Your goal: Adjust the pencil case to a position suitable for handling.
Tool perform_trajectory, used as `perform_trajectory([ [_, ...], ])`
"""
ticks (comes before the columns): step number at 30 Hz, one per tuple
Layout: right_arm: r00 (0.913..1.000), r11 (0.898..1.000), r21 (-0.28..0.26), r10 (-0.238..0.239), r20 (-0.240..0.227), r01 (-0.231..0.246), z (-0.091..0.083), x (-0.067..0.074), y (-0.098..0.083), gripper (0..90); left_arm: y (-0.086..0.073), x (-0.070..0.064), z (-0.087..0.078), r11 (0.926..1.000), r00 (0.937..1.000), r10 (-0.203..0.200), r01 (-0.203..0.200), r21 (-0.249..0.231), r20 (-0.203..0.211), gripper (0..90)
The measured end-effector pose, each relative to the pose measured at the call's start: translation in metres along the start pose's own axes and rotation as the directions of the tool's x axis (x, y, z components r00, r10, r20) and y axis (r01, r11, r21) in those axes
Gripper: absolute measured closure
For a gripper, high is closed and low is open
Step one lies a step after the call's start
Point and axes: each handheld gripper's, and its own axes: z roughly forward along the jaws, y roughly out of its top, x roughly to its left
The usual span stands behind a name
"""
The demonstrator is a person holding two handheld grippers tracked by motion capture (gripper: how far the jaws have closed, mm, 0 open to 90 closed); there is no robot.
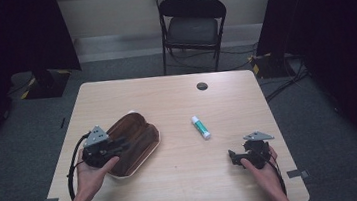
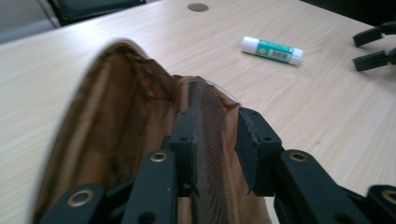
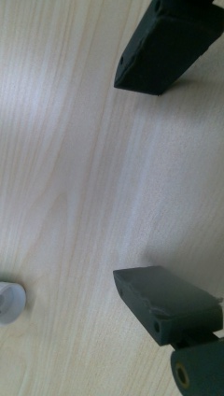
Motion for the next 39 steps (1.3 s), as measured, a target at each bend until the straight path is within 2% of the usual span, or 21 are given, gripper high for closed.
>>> perform_trajectory([
  [4,1.0000,1.000,0.000,-0.001,0.000,0.001,0.000,0.000,0.000,7.2,-0.010,0.001,0.008,0.9997,0.9997,-0.021,0.021,0.015,-0.012,68.1],
  [6,1.0000,1.000,0.000,-0.001,0.000,0.001,0.000,0.000,0.000,7.2,-0.015,0.001,0.010,0.9995,0.9999,-0.015,0.015,0.030,-0.005,65.9],
  [9,1.0000,1.000,-0.001,-0.001,-0.001,0.001,0.000,0.000,0.000,7.3,-0.018,-0.001,0.011,0.9984,0.9997,0.016,-0.015,0.055,-0.018,59.6],
  [10,1.0000,1.000,-0.001,-0.002,-0.001,0.002,0.000,0.000,0.000,7.3,-0.020,-0.002,0.013,0.9977,0.9998,0.009,-0.008,0.067,-0.016,58.7],
  [14,1.0000,1.000,0.000,-0.005,0.000,0.005,0.000,0.000,0.000,7.4,-0.024,-0.003,0.018,0.9940,0.9993,0.034,-0.032,0.105,-0.018,54.3],
  [17,1.0000,1.000,-0.001,-0.005,-0.002,0.005,-0.001,0.000,-0.001,7.4,-0.027,-0.001,0.020,0.9909,0.9985,0.049,-0.046,0.126,-0.023,54.1],
  [19,1.0000,1.000,-0.001,-0.006,-0.005,0.006,-0.001,0.000,-0.001,7.4,-0.030,0.000,0.020,0.9883,0.9984,0.047,-0.041,0.147,-0.033,53.8],
  [21,1.0000,1.000,-0.001,-0.006,-0.006,0.006,-0.001,0.000,-0.001,7.4,-0.031,0.001,0.021,0.9889,0.9988,0.040,-0.036,0.144,-0.029,53.8],
  [25,0.9999,1.000,-0.001,-0.007,-0.008,0.007,-0.001,0.000,-0.001,7.4,-0.034,0.001,0.024,0.9811,0.9982,0.050,-0.043,0.189,-0.032,54.6],
  [29,1.0000,1.000,-0.001,-0.007,-0.007,0.007,-0.001,0.000,-0.001,7.4,-0.036,0.001,0.025,0.9805,0.9978,0.062,-0.056,0.189,-0.024,58.7],
  [30,0.9999,1.000,-0.001,-0.007,-0.008,0.007,-0.001,0.000,-0.001,7.4,-0.035,0.001,0.025,0.9765,0.9960,0.085,-0.077,0.201,-0.028,59.3],
  [31,1.0000,1.000,-0.001,-0.006,-0.007,0.006,-0.001,0.000,-0.001,7.4,-0.036,-0.001,0.026,0.9745,0.9956,0.089,-0.082,0.209,-0.027,59.9],
  [33,0.9999,1.000,-0.001,-0.007,-0.007,0.007,-0.001,0.000,-0.001,7.4,-0.036,-0.001,0.028,0.9725,0.9957,0.089,-0.081,0.218,-0.026,60.1],
  [35,1.0000,1.000,-0.002,-0.006,-0.008,0.006,-0.001,0.000,-0.001,7.4,-0.037,0.000,0.029,0.9738,0.9966,0.077,-0.069,0.217,-0.028,59.5],
  [39,0.9999,1.000,-0.001,-0.011,-0.011,0.011,-0.001,0.000,-0.001,7.4,-0.037,-0.001,0.030,0.9701,0.9950,0.092,-0.081,0.229,-0.038,60.4],
])
